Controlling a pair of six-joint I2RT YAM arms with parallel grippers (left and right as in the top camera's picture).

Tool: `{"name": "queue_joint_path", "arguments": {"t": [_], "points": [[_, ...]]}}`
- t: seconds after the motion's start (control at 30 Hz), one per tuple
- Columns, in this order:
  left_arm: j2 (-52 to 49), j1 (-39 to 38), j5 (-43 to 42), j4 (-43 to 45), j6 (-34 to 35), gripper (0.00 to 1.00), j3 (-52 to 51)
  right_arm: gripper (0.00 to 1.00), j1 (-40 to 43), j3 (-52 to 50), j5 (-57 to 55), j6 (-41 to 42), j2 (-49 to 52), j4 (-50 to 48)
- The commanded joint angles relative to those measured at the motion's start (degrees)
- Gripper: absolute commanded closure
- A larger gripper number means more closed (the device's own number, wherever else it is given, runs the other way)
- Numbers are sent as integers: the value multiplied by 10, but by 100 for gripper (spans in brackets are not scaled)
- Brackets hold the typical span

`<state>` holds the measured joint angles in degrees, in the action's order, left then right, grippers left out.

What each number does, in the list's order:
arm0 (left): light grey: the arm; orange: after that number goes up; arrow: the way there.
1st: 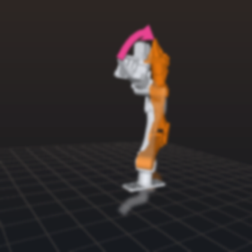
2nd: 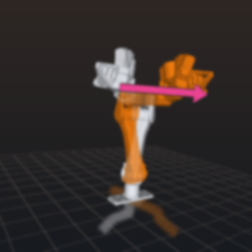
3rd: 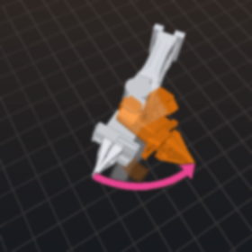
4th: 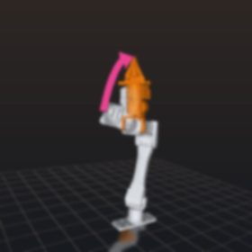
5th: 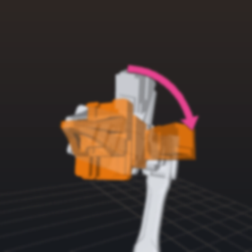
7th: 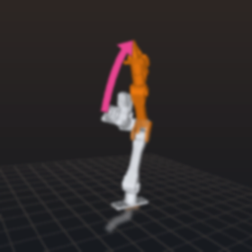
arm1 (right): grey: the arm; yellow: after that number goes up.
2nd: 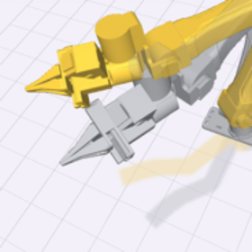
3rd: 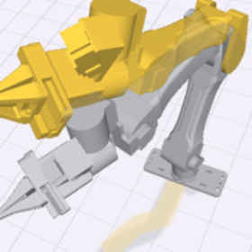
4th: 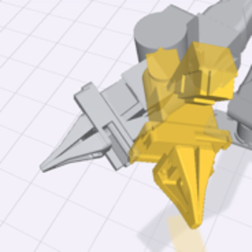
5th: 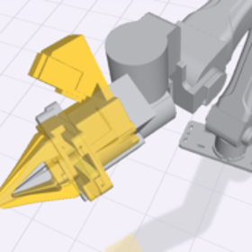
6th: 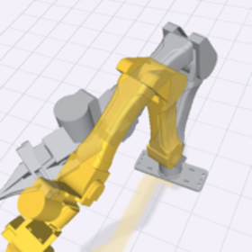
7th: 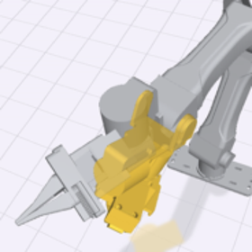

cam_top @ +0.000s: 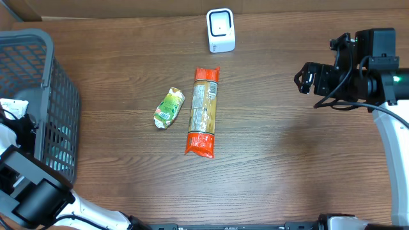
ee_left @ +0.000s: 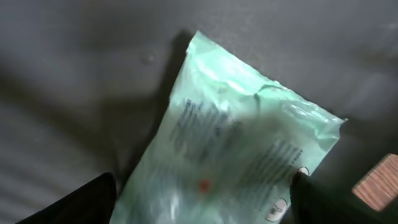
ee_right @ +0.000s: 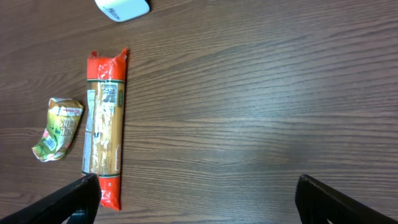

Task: Scan the item barcode
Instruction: 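Return the left gripper to the basket and grasp the mint-green packet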

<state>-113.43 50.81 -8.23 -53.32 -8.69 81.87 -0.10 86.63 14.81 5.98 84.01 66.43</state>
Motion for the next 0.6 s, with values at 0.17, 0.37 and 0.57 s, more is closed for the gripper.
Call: {"name": "queue_joint_path", "arguments": {"t": [0.17,0.37,0.57], "points": [[-39,-3,19,-6,-16,43,-4,0,1,7,3,-3,7,-3],[-39,-2,29,-14,-15,96,-3,0,1,7,3,-3,7,-3],[-39,-2,56,-69,-3,96,53,0,1,7,3,-2,7,-3]]}}
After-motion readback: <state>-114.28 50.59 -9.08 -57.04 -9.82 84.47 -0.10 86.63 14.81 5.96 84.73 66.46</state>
